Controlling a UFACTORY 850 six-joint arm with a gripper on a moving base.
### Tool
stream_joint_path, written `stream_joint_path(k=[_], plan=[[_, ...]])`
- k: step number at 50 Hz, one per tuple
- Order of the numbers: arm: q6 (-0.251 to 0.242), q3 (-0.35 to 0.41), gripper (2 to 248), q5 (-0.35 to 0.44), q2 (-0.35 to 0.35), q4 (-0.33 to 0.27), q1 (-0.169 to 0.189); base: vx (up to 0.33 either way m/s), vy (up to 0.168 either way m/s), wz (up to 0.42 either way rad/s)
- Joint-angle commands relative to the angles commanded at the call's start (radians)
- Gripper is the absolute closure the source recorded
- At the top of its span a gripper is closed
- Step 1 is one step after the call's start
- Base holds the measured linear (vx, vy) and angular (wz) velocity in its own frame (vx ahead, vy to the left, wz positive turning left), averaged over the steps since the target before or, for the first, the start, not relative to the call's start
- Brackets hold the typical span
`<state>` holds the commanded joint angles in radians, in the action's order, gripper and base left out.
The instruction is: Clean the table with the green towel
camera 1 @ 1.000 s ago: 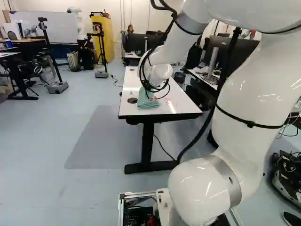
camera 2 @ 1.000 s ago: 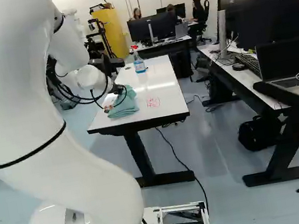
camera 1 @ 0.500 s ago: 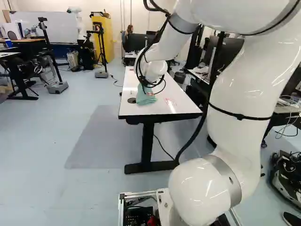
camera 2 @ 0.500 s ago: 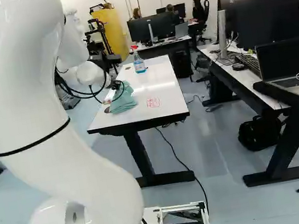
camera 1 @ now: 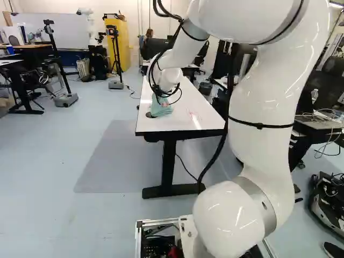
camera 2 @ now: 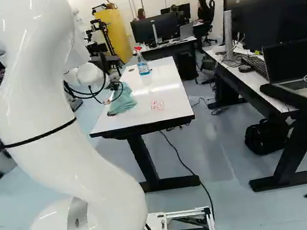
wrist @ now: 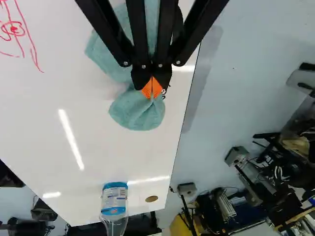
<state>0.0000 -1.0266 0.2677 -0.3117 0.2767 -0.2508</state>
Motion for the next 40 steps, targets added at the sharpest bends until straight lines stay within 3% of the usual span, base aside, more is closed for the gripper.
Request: stream_joint_path(k=[19, 40], plan=[[0.000, -0.096, 230, 0.000, -0.079, 0.000, -0.030, 0.000, 0.000, 0.000], [0.000, -0.121, 230, 0.000, -0.100, 0.000, -0.045, 0.000, 0.000, 0.000]])
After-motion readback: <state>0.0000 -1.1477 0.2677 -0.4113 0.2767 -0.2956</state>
